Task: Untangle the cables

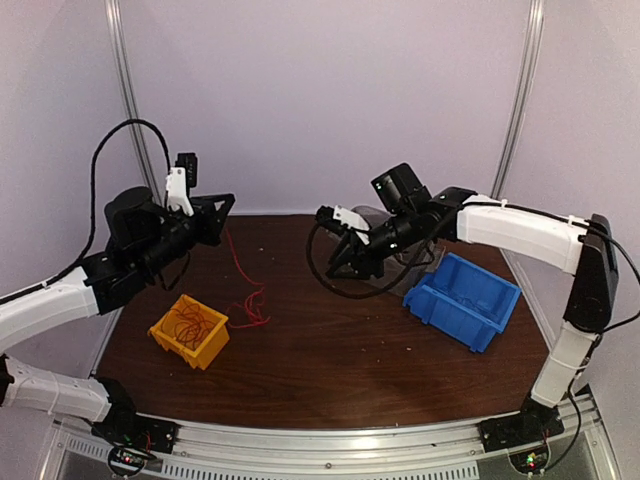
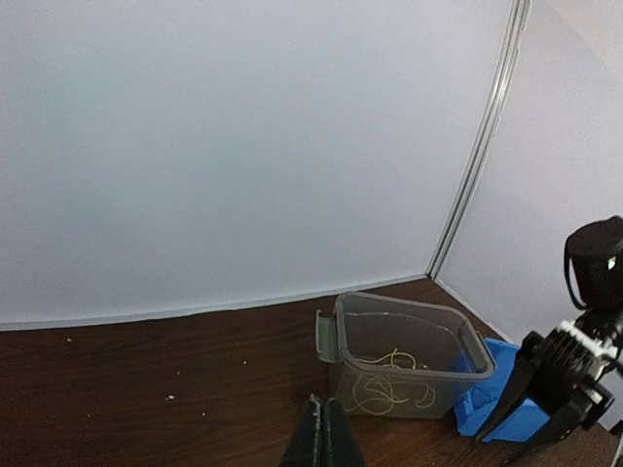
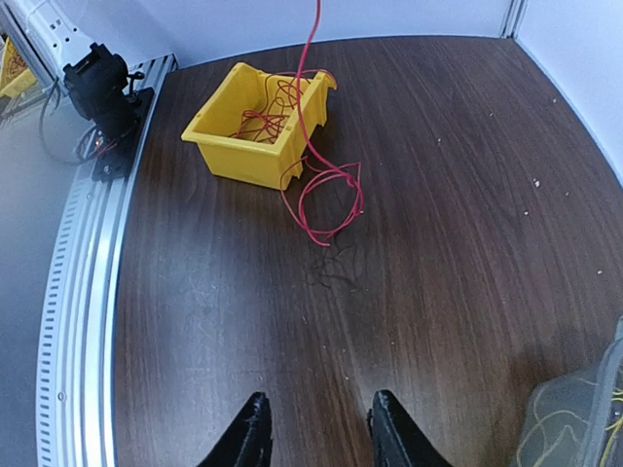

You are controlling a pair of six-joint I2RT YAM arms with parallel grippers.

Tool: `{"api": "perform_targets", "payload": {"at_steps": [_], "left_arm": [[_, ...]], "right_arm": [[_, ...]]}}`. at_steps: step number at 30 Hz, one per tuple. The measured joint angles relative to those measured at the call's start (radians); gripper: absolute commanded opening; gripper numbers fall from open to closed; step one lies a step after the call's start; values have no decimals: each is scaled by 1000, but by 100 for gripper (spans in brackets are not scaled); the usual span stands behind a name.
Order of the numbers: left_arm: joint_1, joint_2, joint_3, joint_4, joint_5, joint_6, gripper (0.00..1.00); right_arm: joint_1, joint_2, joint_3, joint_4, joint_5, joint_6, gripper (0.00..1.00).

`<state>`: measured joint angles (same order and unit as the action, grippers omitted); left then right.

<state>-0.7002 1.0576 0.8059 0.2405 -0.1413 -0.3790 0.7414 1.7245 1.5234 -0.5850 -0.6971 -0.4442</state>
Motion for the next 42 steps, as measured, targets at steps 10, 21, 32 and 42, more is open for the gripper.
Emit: {"api": "perform_targets", "payload": {"at_steps": [10, 21, 32, 42], "left_arm": [[0, 18, 126, 5, 19, 18, 0], [0, -5, 155, -11, 31, 11, 0], [0, -29, 170, -33, 32, 4, 0], [0, -61, 170, -33, 26, -6, 0]], "right_arm": [[29, 220, 4, 172, -40, 138, 51], [58, 332, 143, 304, -86, 221, 57], [63, 412, 154, 407, -268, 308, 65], [132, 409, 123, 510, -240, 402, 65]]}}
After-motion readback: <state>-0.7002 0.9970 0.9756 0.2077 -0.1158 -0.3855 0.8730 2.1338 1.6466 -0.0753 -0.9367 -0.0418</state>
